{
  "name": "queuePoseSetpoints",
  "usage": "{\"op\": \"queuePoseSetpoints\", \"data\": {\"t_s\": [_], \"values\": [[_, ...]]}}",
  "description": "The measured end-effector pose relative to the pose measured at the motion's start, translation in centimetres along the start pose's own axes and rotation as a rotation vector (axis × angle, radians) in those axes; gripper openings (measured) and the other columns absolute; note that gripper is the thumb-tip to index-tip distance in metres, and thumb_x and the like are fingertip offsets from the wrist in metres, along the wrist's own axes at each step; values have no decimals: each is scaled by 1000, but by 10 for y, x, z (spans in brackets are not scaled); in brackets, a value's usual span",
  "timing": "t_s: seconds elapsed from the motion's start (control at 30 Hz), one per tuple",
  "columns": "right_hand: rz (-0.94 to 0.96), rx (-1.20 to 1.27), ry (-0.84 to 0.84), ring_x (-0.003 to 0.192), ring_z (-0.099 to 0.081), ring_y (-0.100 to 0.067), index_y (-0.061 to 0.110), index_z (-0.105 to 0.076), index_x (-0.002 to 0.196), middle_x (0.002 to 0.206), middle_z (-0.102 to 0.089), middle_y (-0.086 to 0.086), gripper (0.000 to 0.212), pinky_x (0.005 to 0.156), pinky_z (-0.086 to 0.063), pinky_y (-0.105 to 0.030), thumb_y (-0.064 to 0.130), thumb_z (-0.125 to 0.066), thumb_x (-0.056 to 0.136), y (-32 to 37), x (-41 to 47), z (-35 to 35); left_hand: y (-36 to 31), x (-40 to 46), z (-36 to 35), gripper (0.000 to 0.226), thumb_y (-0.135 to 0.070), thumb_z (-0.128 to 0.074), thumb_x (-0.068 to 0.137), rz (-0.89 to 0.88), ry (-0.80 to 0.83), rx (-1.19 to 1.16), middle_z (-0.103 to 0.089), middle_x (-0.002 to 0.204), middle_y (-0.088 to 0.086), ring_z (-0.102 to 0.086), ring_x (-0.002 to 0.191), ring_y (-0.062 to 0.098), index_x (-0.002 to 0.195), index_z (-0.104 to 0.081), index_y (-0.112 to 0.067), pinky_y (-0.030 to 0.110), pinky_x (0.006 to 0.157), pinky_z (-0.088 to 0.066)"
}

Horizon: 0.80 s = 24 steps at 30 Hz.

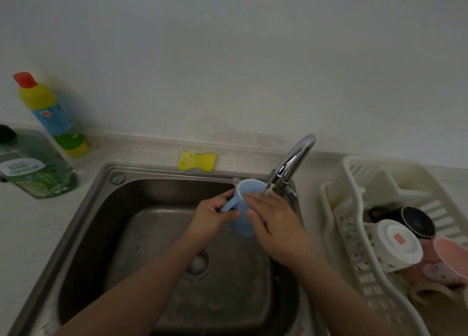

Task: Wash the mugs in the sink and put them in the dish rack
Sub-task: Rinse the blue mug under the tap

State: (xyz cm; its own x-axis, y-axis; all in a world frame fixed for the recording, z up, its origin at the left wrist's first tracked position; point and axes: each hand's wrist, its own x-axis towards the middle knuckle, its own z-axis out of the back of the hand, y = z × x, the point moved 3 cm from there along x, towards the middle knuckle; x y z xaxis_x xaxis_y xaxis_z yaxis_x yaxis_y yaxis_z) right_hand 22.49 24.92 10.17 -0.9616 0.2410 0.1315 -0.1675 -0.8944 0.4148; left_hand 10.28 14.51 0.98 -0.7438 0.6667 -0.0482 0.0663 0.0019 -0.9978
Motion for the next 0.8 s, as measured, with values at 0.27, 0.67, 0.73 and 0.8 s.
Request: {"op": "queuePoseSetpoints", "data": {"t_s": [0.27,0.67,0.73,0.8], "values": [[-44,-1,47,129,-48,-16,15,-54,136,138,-55,-2,58,110,-28,-27,47,-27,96,-1,7,-4,-2,2,-7,16,13,-72,76,-27,14,4,-62,128,4,-63,107,4,75,-71,-4,20,85,-52],[-50,-44,-55,114,-60,-18,15,-64,123,123,-65,-3,51,103,-44,-32,45,-36,93,-13,-10,13,1,4,-20,40,-26,-76,62,-52,116,-143,-68,123,3,-64,104,10,77,-70,10,24,81,-53],[-93,-50,-40,116,-58,-18,15,-64,123,125,-64,-2,50,104,-39,-27,46,-38,94,-26,-9,17,4,2,-18,53,-27,-75,62,-64,119,-112,-67,123,6,-64,105,11,78,-61,21,26,82,-52],[-95,-77,26,128,-48,-17,16,-55,134,136,-56,-2,56,109,-22,-22,49,-35,94,-22,2,14,4,0,-19,43,-25,-75,64,-74,136,-92,-71,117,-2,-65,102,11,75,-64,15,27,81,-52]]}}
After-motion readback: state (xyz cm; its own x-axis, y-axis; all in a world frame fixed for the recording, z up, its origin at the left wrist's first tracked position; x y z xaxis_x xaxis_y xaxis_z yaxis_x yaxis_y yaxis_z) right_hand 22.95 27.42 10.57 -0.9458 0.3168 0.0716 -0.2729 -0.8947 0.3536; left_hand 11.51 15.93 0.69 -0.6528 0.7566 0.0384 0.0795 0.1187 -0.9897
